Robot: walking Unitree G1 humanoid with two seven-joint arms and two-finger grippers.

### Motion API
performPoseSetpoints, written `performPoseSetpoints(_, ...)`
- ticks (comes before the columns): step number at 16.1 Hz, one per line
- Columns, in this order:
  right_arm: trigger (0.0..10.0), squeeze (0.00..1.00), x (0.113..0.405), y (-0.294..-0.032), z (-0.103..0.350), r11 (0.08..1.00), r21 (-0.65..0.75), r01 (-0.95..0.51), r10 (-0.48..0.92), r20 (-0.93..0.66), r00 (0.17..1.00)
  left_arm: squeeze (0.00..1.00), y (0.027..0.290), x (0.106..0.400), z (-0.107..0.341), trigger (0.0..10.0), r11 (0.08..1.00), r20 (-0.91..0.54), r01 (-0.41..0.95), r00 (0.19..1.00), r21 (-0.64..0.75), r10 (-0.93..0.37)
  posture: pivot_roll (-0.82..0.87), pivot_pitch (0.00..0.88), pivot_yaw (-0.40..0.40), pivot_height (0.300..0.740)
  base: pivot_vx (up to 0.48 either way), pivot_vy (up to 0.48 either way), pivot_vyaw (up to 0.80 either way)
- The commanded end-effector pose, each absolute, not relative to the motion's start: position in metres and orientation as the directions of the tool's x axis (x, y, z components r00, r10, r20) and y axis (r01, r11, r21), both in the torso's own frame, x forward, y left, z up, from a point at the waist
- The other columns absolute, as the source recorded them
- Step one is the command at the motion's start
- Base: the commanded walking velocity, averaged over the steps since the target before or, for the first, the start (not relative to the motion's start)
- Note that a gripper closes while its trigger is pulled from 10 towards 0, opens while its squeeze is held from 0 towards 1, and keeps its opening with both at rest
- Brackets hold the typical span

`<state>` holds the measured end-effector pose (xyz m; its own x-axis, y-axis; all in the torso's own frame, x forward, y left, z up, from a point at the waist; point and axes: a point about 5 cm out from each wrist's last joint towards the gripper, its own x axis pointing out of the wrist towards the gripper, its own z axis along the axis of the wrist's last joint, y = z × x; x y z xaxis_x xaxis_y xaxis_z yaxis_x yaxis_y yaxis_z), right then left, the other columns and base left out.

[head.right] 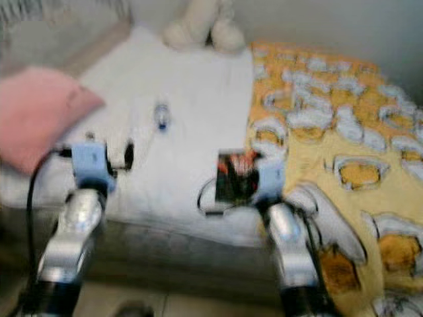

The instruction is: Clean up the room

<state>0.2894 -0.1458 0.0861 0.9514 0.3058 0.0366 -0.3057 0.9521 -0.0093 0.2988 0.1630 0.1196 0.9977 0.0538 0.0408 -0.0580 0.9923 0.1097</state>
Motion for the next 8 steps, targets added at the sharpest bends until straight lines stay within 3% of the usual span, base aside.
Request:
performPoseSetpoints(1, 10.0, 0.0, 0.29, -0.152, 0.09, 0.957, -0.035, -0.289, 0.291, 0.05, 0.955, 0.0, 0.155, 0.303, 0.126, 10.0, 0.994, 0.064, -0.02, 0.998, 0.108, 0.014, 0.0, 0.0, -0.073, 0.74, 0.48, 0.0, 0.0)
performPoseSetpoints(6, 10.0, 0.0, 0.291, -0.165, 0.087, 0.984, 0.094, -0.152, 0.149, 0.043, 0.988, 0.0, 0.152, 0.305, 0.13, 10.0, 0.996, 0.086, -0.011, 0.996, 0.09, 0.003, 0.0, 0.0, -0.068, 0.74, 0.48, 0.0, 0.0)
performPoseSetpoints(8, 10.0, 0.0, 0.288, -0.163, 0.086, 0.983, 0.068, -0.169, 0.167, 0.041, 0.985, 0.0, 0.153, 0.304, 0.123, 10.0, 0.999, 0.051, -0.036, 0.998, 0.039, 0.034, -0.01, 0.0, -0.069, 0.74, 0.48, 0.0, 0.0)
